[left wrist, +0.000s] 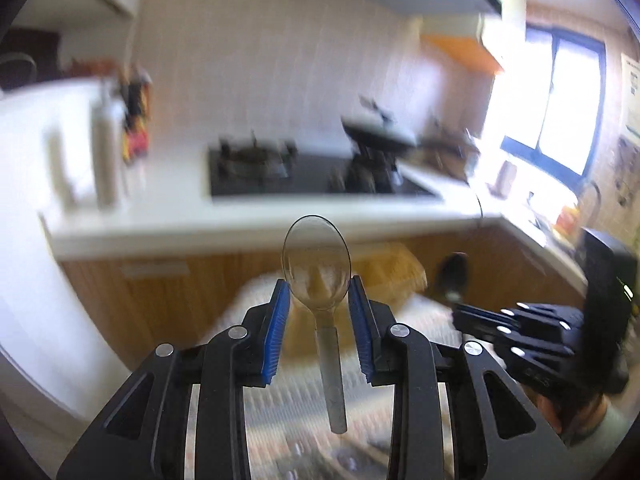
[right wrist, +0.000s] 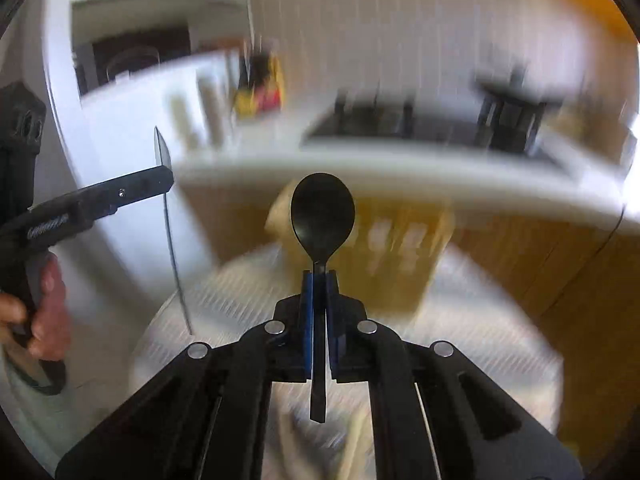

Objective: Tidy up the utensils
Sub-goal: 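Carry both spoons over the yellow holder and open both tools to drop them in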

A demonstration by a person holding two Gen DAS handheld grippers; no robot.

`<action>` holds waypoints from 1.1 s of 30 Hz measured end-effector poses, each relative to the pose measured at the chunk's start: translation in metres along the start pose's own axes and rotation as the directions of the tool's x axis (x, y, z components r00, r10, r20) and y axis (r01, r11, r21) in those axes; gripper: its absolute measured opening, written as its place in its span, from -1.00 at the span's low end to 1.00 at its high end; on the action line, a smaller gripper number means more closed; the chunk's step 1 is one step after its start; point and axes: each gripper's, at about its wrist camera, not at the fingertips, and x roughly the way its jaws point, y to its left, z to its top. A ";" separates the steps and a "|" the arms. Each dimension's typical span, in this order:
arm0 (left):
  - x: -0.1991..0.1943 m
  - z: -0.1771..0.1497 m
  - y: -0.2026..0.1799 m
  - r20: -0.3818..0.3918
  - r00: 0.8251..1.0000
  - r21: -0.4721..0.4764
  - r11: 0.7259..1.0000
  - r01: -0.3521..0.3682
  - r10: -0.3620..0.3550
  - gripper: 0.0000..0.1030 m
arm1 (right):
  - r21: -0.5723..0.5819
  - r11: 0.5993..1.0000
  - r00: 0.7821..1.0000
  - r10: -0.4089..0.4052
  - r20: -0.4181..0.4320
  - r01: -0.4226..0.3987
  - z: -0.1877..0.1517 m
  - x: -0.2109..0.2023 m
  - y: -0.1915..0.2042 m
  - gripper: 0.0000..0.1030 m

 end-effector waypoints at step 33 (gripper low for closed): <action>0.098 0.008 -0.018 0.255 0.958 0.025 0.989 -0.146 0.135 -0.06 | 0.167 0.986 0.963 -0.049 0.264 0.005 0.007 0.090 -0.090 -0.80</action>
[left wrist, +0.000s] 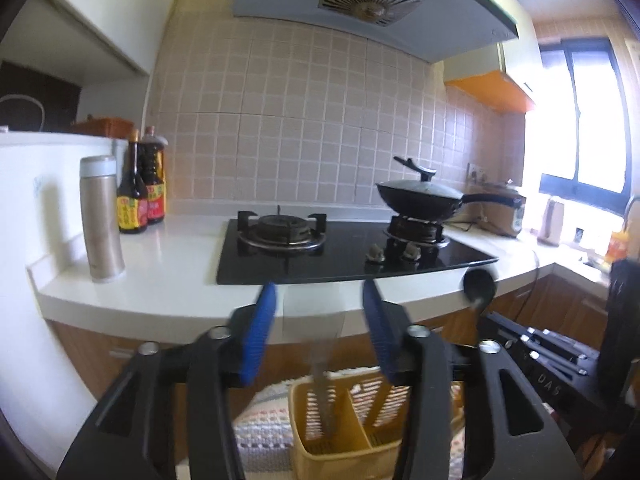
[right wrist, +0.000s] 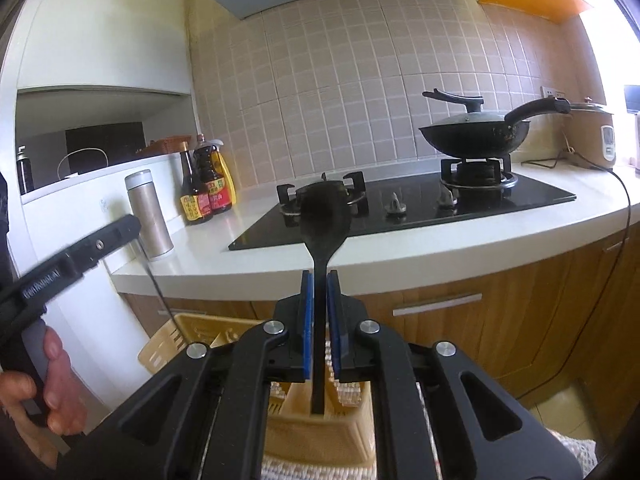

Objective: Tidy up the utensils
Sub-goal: 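Carry both spoons over the yellow holder and open both tools to drop them in, then grasp a clear spoon with the left tool while the right tool grasps a dark-handled spoon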

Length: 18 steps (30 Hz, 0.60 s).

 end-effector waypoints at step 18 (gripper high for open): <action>-0.100 -0.050 0.069 -0.441 0.897 -0.060 0.998 -0.032 0.002 0.21 | -0.124 0.990 0.984 0.052 -0.168 -0.074 0.003 -0.127 0.045 -0.05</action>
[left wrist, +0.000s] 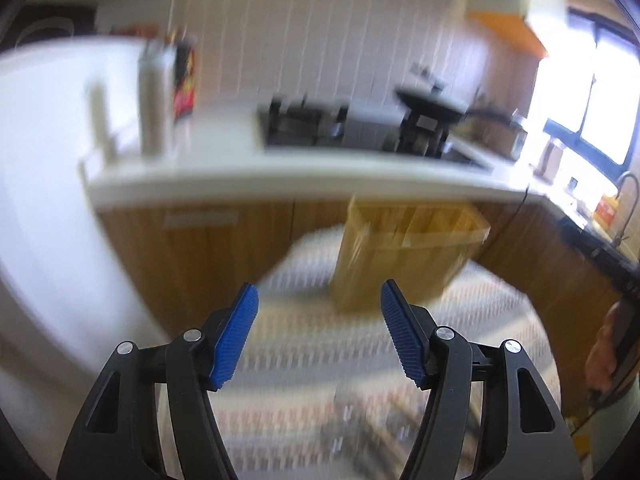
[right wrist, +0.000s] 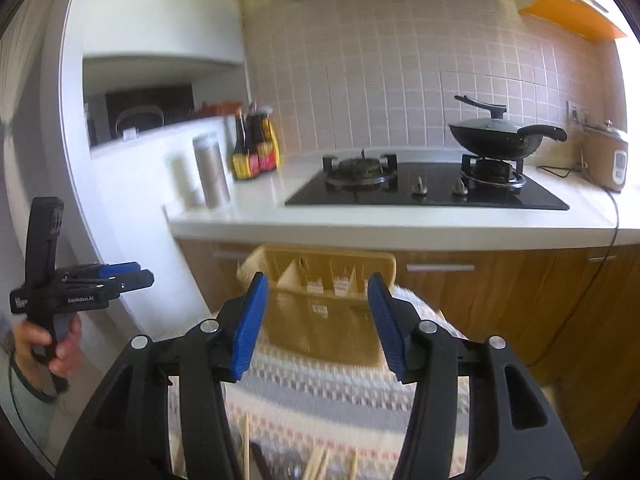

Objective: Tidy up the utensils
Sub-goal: 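Grasp a clear spoon with the left tool while the right tool grasps a dark-handled spoon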

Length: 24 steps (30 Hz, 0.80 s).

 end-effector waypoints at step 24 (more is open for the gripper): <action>0.085 -0.136 -0.029 -0.447 0.893 0.075 0.997 -0.019 0.051 -0.24 | -0.005 0.981 0.663 0.128 -0.738 -0.195 -0.135 0.080 0.044 -0.37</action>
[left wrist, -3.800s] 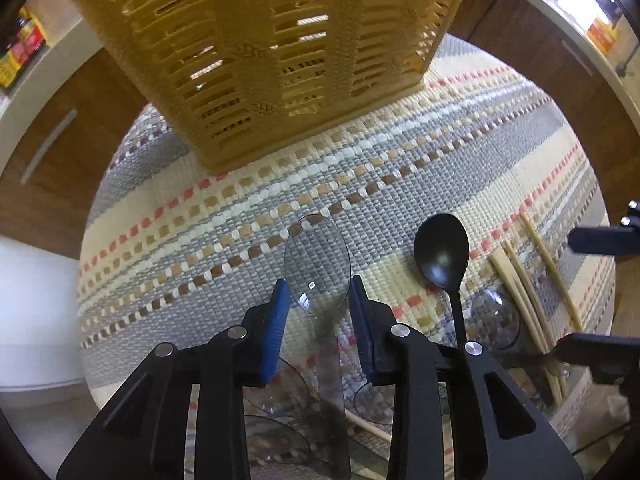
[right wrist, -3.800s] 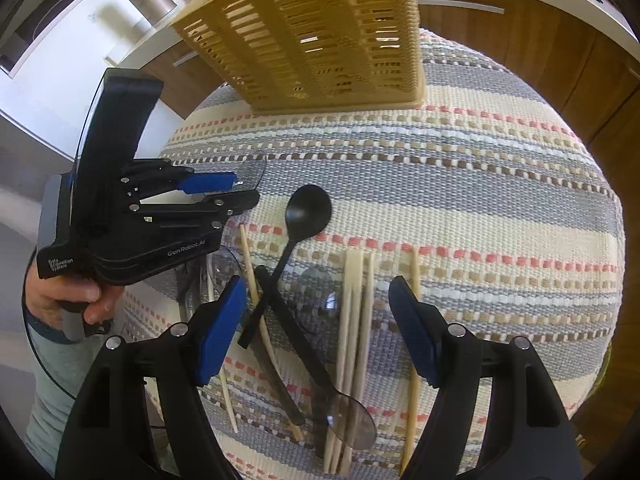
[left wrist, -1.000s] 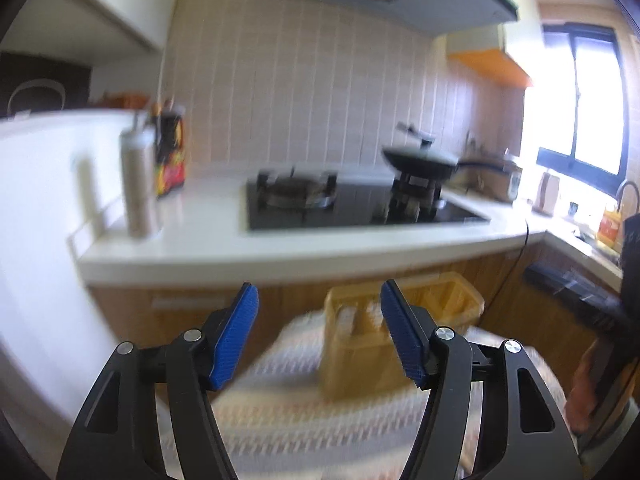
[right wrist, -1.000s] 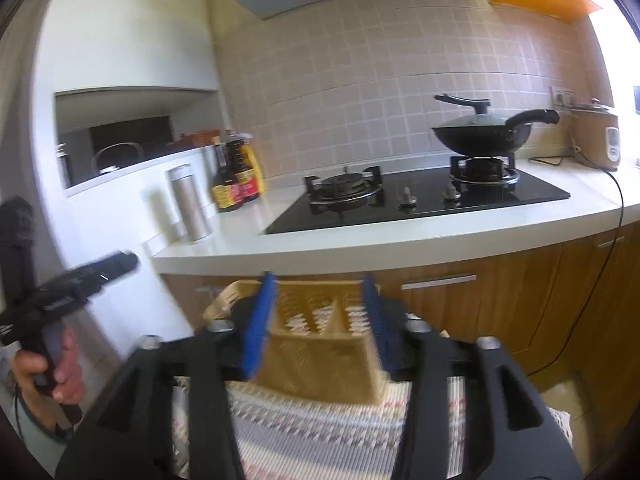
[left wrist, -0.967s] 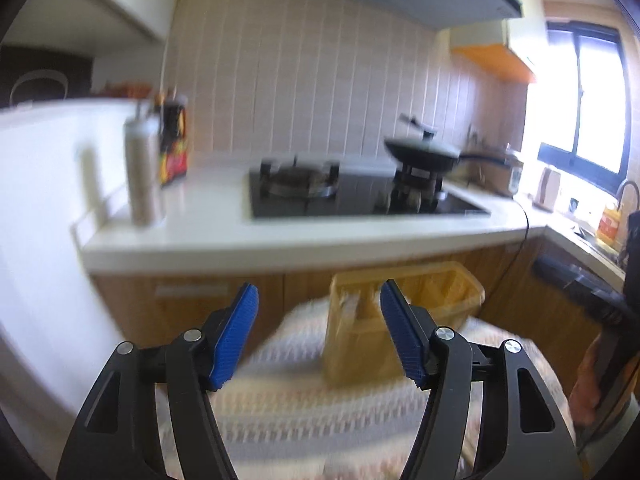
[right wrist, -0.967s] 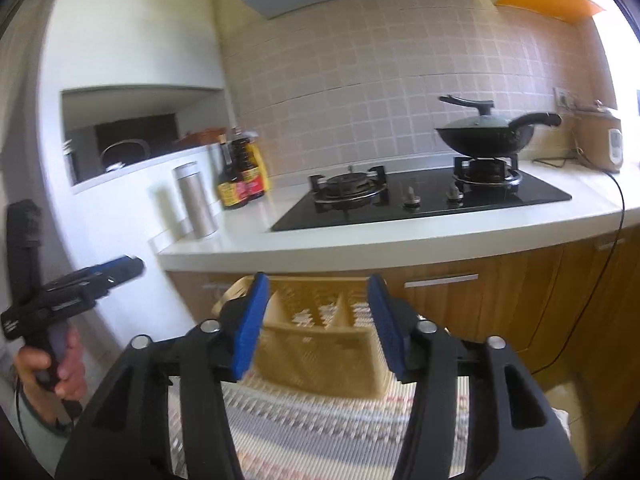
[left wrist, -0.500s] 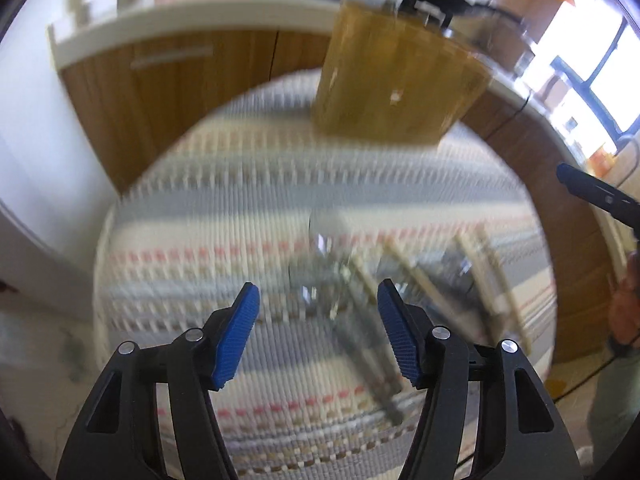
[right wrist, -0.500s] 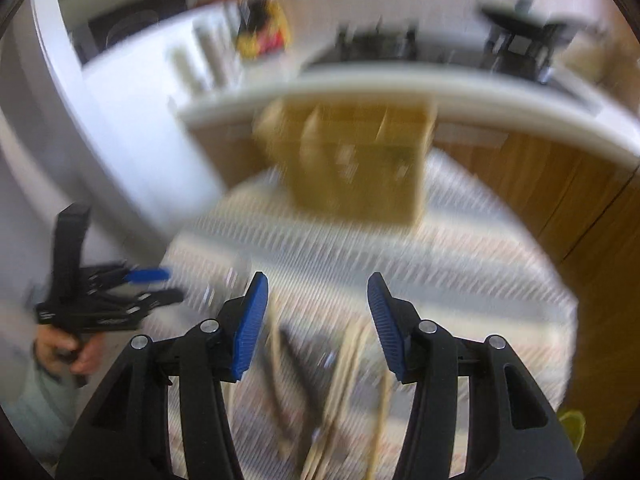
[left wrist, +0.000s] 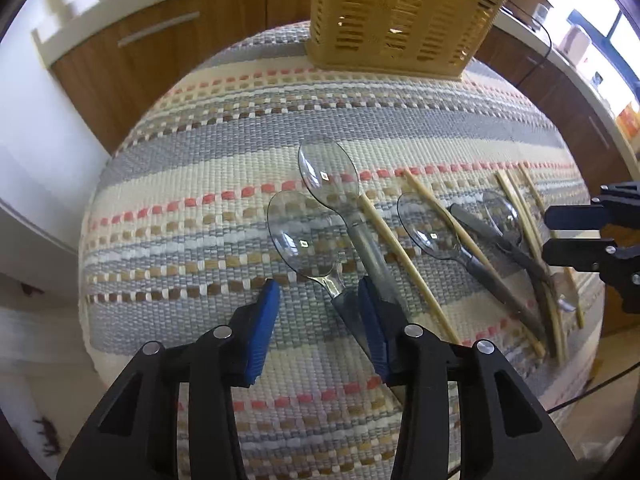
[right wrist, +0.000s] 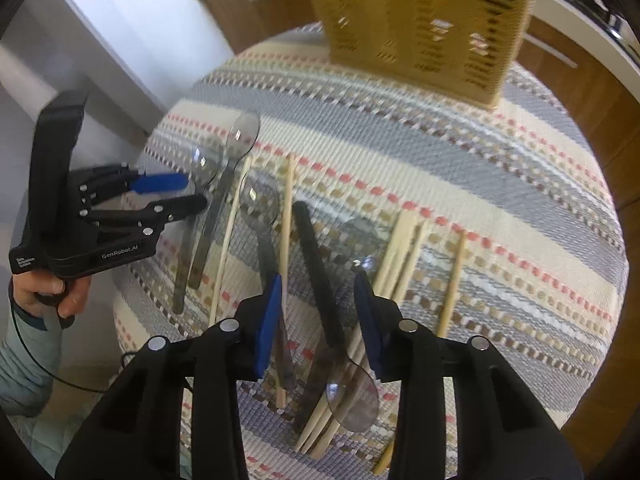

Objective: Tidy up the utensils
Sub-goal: 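Grasp a clear spoon with the left tool while the right tool grasps a dark-handled spoon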

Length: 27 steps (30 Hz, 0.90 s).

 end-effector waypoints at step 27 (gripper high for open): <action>-0.007 -0.005 0.005 -0.061 0.998 0.179 0.983 0.044 -0.033 -0.69 | -0.127 0.989 0.977 -0.097 -0.189 0.074 0.014 0.062 0.048 -0.54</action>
